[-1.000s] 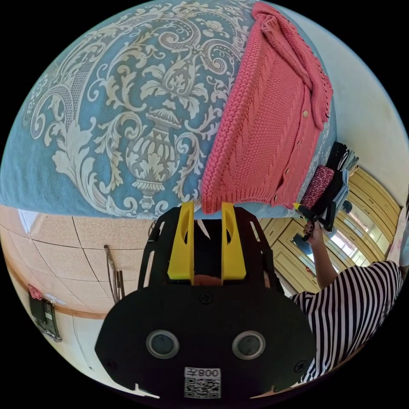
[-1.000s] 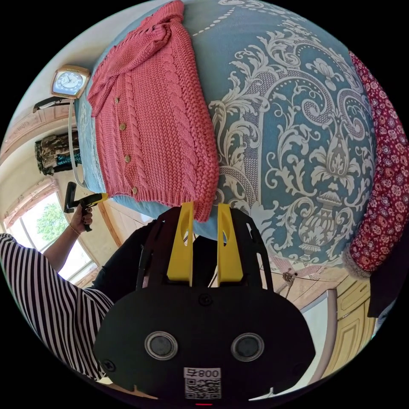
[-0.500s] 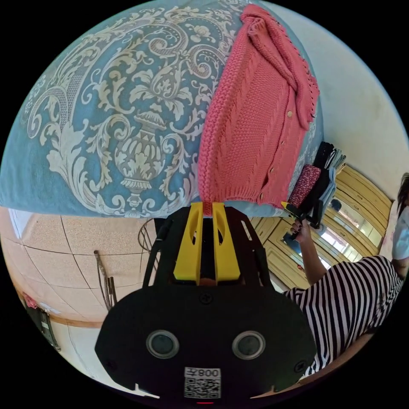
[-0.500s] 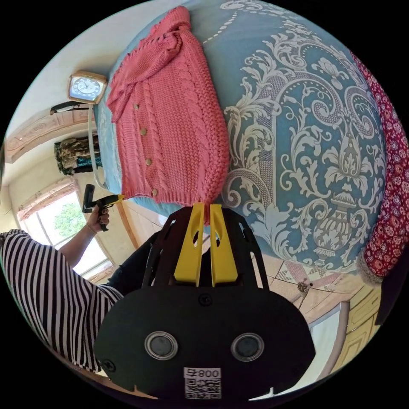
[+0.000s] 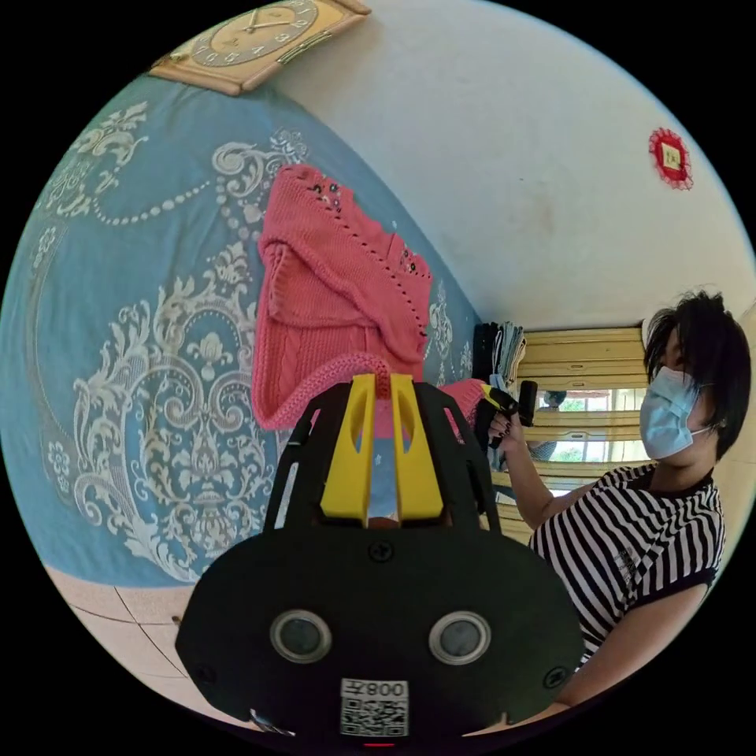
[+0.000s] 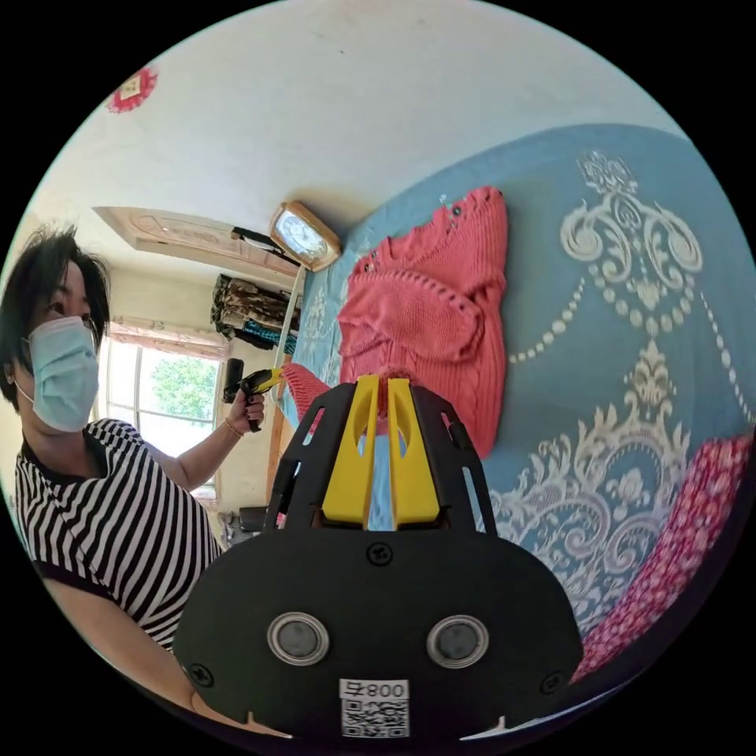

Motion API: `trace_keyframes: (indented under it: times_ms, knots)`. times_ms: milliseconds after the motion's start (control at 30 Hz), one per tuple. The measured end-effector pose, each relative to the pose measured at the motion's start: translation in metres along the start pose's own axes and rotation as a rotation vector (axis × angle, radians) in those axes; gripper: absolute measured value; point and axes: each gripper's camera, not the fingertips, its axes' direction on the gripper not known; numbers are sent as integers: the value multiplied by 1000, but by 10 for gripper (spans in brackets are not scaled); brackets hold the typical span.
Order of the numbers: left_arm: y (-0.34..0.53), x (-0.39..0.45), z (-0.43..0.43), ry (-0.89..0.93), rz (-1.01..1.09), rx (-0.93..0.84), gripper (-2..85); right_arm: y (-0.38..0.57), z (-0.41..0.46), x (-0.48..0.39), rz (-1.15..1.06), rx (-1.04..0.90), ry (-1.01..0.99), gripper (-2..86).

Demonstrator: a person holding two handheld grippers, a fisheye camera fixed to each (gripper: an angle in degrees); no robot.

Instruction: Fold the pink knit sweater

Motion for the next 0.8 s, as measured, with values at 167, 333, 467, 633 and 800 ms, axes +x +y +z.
trace_keyframes:
  times_ms: [167, 333, 467, 633, 800]
  knots:
    - [-65, 14, -3, -22, 92, 71, 22, -70, 1, -3, -68, 29, 65, 17]
    - [-125, 28, -1, -82, 157, 105, 26, -135, 4, 1, -87, 63, 74, 17]
    - [-168, 37, 6, -89, 178, 129, 29, -185, 12, -2, -102, 69, 110, 18]
    - [-212, 31, 35, -179, 133, 136, 38, -239, 40, 9, -46, 37, 173, 21]
    - [-235, 1, 79, -304, -39, 112, 77, -274, 80, 37, 143, -28, 250, 32]
